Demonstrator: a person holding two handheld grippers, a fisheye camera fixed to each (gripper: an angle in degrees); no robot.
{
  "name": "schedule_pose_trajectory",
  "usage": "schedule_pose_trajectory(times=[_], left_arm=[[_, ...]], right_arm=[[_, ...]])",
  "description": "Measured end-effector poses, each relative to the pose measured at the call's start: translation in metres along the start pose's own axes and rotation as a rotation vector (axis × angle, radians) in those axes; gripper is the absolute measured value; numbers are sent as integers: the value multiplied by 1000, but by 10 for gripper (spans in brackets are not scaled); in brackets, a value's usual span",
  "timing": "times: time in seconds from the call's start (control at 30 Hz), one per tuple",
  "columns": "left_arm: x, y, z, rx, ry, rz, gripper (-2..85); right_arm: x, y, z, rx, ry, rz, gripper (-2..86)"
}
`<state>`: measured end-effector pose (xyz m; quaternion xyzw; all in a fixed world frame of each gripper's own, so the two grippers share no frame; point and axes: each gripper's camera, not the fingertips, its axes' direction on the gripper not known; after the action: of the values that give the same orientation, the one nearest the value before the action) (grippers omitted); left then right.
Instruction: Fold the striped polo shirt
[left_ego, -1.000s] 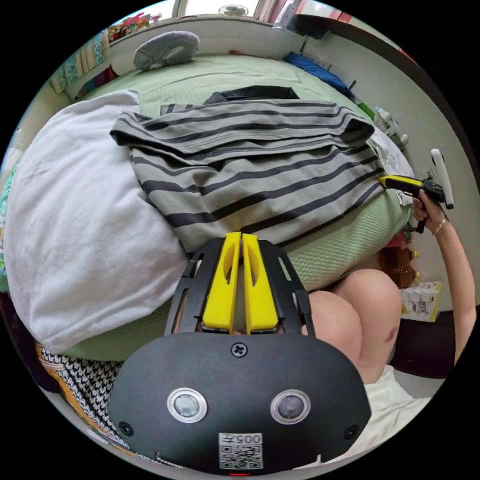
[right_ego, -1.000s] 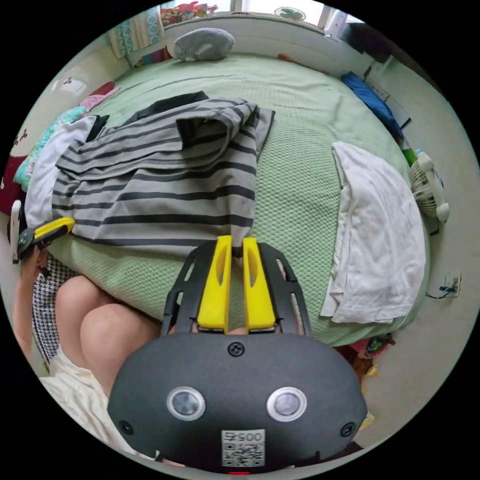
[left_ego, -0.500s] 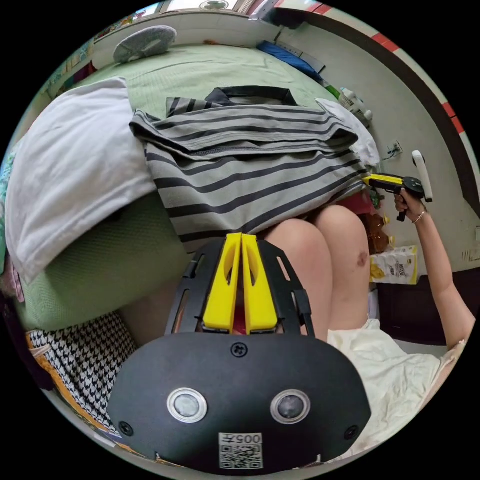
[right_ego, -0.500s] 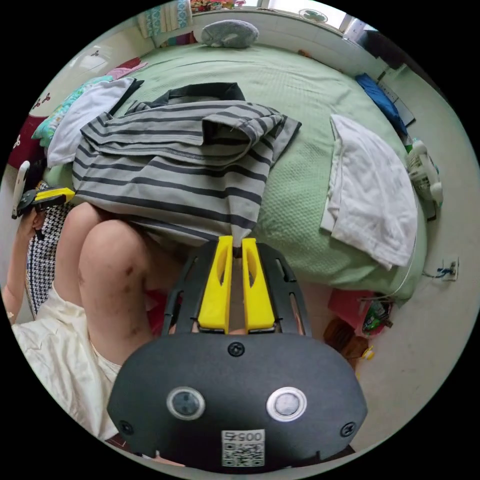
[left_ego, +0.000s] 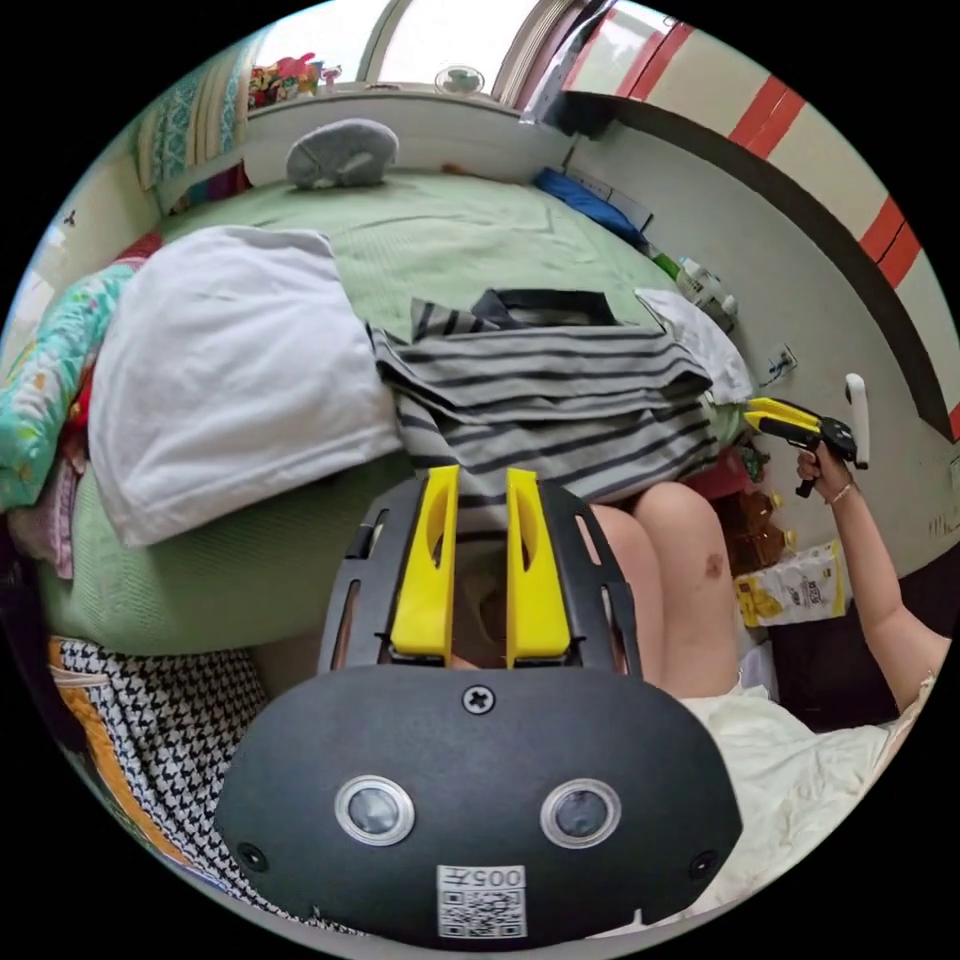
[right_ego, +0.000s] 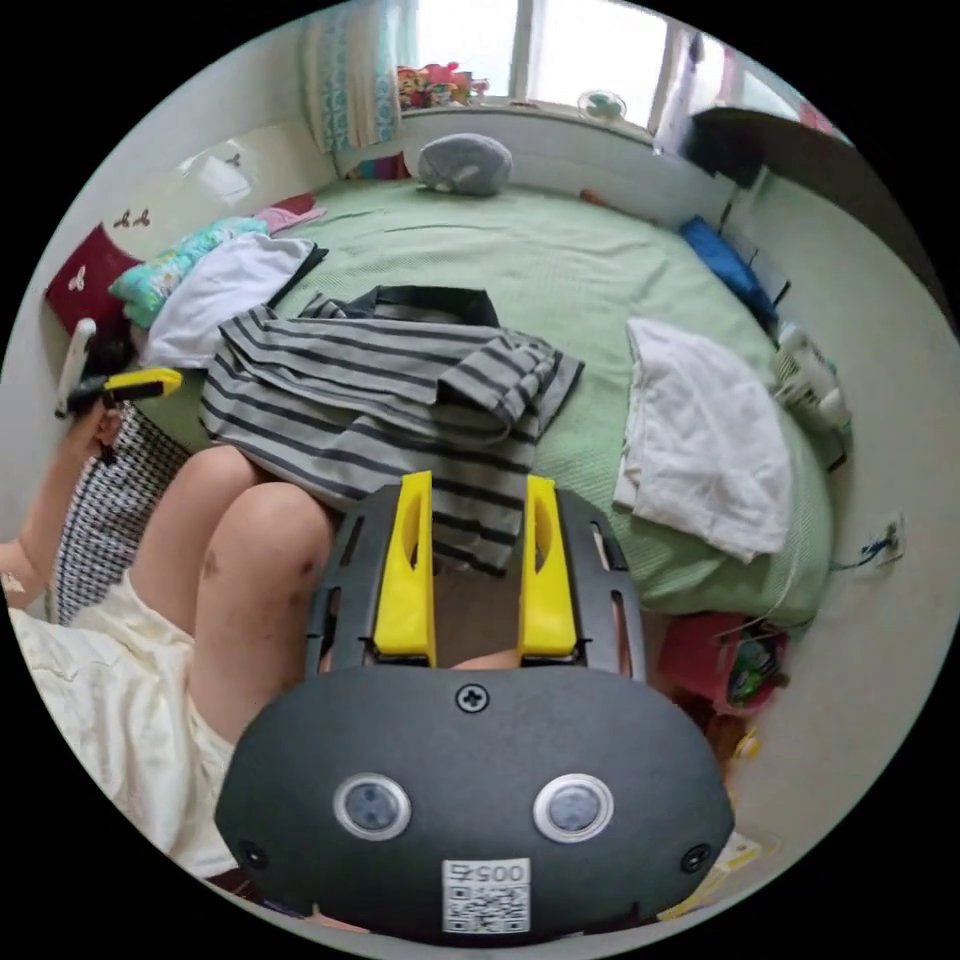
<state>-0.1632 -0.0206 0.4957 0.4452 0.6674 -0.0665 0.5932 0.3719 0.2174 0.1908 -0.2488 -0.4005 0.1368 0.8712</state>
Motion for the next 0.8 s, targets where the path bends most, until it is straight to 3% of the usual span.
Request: schedule_pose_trajectory(times=[0.17, 0.37, 0.57, 0.8], left_arm=[[-11, -32, 1, 40, -49, -22, 131], [-23, -54, 16, 17, -66, -42, 136], [-33, -71, 22, 26, -144, -30, 143], [-45, -105, 54, -64, -215, 9, 142]], right_arm=[[-33, -28, 22, -5, 238, -109, 112], [-25, -50, 82, -142, 264, -78, 142], [-1, -64, 78, -37, 228, -4, 11], [54, -71, 60, 36, 50, 138, -9]])
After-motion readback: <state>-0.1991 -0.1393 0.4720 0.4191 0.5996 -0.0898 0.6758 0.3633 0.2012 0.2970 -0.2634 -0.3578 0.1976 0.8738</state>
